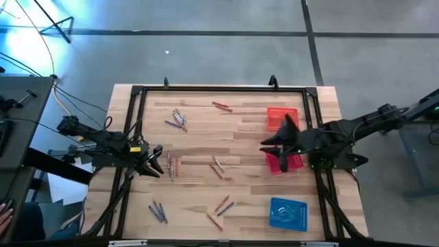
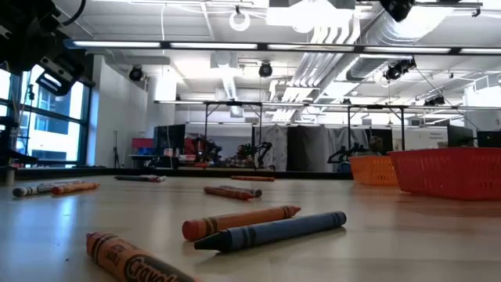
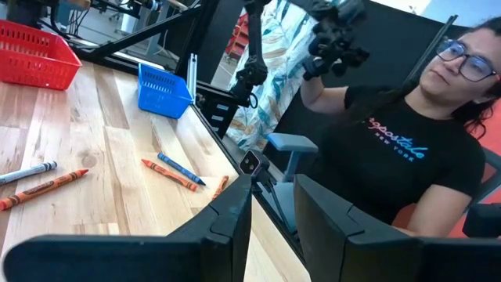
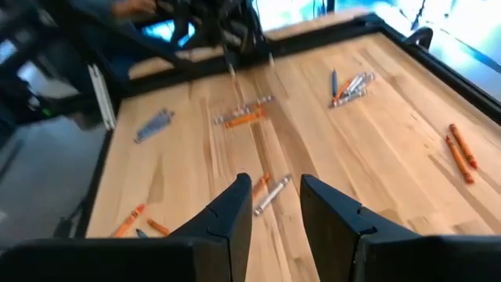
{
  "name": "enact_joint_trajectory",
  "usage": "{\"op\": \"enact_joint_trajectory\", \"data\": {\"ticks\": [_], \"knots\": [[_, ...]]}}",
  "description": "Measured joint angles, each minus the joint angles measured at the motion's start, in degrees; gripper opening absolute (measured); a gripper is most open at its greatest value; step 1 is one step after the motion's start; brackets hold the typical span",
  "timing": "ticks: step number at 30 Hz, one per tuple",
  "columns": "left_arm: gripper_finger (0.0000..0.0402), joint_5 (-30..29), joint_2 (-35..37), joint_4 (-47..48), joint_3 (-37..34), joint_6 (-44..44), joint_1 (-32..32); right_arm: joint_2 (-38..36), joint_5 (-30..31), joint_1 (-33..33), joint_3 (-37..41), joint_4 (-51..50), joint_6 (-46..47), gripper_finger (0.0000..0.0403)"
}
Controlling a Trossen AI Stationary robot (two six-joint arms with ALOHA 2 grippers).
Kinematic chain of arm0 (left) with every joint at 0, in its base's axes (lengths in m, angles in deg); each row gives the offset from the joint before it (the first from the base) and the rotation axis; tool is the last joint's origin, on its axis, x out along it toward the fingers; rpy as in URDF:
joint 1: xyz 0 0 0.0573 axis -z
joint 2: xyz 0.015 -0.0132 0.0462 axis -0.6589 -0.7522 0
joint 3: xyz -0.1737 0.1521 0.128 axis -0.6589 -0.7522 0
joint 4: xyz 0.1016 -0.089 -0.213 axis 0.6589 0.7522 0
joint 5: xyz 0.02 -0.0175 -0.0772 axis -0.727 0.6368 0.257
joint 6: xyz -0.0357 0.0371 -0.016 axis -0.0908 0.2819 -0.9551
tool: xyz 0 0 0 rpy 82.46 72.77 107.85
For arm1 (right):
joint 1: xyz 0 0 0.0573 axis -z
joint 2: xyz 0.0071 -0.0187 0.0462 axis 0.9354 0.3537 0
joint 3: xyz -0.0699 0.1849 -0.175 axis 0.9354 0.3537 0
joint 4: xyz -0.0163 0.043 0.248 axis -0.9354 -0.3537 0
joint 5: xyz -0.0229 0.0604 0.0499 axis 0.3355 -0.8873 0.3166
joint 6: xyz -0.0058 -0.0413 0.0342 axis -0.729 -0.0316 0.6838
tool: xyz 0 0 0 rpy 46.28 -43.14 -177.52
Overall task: Sort crayons
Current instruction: Put the gray crayon into the orange bin
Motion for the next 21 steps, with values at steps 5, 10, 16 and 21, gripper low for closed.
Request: {"op": "enact_joint_trajectory", "data": {"ticks": [5,10,16,21], "knots": [[0.0086,-0.01,0.00,0.02,0.00,0.00,-0.01,10.69,0.00,0.20,-10.55,-7.68,1.34,0.0105],[0.0086,-0.02,0.00,0.00,0.00,0.00,-0.02,21.03,-3.10,2.21,-17.54,-12.76,4.70,0.0105],[0.0086,-0.02,0.00,0.00,0.00,0.00,-0.02,31.78,-8.39,4.23,-21.50,-14.12,9.40,0.0105],[0.0086,-0.02,0.00,0.02,0.00,0.00,-0.01,39.06,-8.57,5.24,-22.92,-12.61,14.06,0.0105]]}}
